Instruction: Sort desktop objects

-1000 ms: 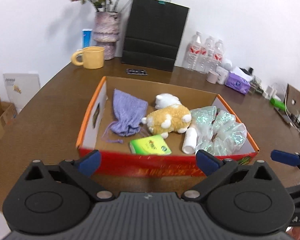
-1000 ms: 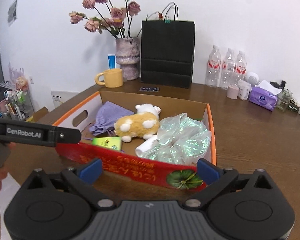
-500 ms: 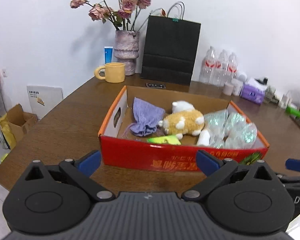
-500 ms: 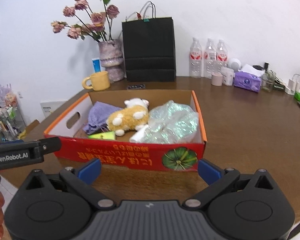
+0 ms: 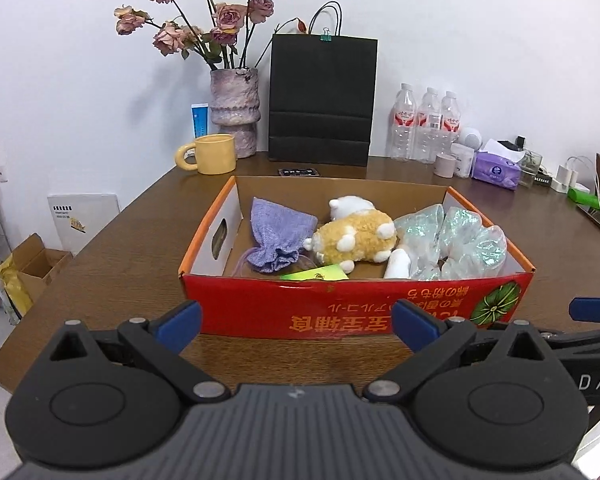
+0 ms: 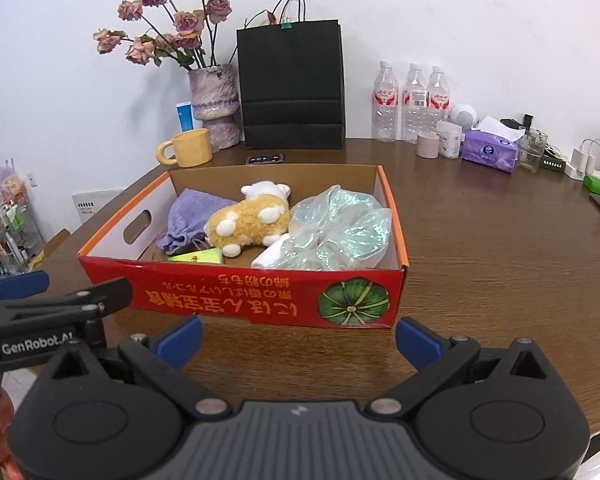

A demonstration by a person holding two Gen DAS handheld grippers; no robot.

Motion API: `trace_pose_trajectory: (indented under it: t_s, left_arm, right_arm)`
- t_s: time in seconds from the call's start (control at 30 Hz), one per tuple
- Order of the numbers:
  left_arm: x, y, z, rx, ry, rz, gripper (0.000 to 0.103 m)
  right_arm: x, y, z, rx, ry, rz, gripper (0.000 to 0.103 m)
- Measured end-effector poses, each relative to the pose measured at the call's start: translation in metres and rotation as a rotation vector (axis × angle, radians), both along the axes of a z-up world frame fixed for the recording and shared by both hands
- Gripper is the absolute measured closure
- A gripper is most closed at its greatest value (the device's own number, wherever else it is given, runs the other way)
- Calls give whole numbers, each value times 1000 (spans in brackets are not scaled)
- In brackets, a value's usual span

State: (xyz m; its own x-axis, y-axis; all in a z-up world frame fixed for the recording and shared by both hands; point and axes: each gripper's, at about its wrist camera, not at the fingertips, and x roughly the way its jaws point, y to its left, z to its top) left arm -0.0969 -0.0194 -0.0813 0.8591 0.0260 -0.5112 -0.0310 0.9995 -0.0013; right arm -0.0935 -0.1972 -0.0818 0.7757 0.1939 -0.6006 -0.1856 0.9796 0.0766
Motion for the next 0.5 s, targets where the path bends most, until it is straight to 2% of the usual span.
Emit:
trace_pose_trajectory:
  t_s: [0.5]
  left_arm:
    - [0,-3,-1,23,9,-9,0]
  right_arm:
    - [-2,2,5,-18,-3,24,0]
